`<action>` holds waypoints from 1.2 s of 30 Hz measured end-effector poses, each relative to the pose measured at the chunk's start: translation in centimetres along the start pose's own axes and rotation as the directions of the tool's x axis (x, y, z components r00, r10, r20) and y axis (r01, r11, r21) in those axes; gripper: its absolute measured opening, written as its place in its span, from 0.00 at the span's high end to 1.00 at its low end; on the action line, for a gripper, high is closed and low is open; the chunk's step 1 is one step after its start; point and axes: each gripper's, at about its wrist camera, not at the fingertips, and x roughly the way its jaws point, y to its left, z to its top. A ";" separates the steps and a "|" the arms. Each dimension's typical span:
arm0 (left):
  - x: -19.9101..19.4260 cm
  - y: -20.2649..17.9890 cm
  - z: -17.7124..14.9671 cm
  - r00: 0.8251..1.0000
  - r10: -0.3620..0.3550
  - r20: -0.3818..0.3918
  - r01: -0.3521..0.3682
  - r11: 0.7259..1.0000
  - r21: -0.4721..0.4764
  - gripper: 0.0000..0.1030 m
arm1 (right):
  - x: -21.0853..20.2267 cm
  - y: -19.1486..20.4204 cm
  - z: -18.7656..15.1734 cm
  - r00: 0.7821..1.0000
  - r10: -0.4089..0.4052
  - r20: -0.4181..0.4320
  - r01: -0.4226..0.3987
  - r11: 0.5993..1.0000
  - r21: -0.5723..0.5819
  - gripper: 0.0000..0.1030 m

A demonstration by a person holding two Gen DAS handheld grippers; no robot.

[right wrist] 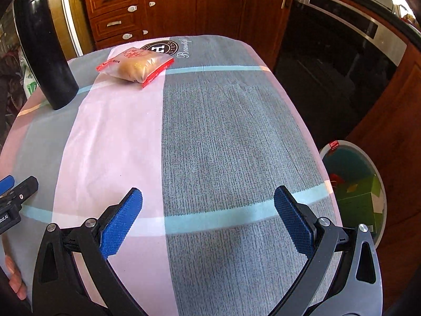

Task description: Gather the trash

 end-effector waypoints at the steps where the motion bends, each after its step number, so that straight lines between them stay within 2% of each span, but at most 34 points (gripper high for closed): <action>1: 0.1 -0.2 0.0 1.000 0.009 0.003 -0.009 1.000 0.008 0.04 | 0.3 -0.1 0.0 1.000 0.000 -0.003 0.000 1.000 0.006 0.07; 14: 0.3 -0.2 0.0 1.000 0.013 0.012 -0.013 1.000 0.013 0.04 | 1.5 -0.5 0.0 0.999 0.022 0.030 -0.024 0.999 0.039 0.06; 36: -0.1 -0.6 -0.8 0.999 0.045 0.022 -0.045 0.999 -0.011 0.04 | 1.6 -0.6 0.1 0.999 0.026 0.029 -0.027 0.999 0.040 0.06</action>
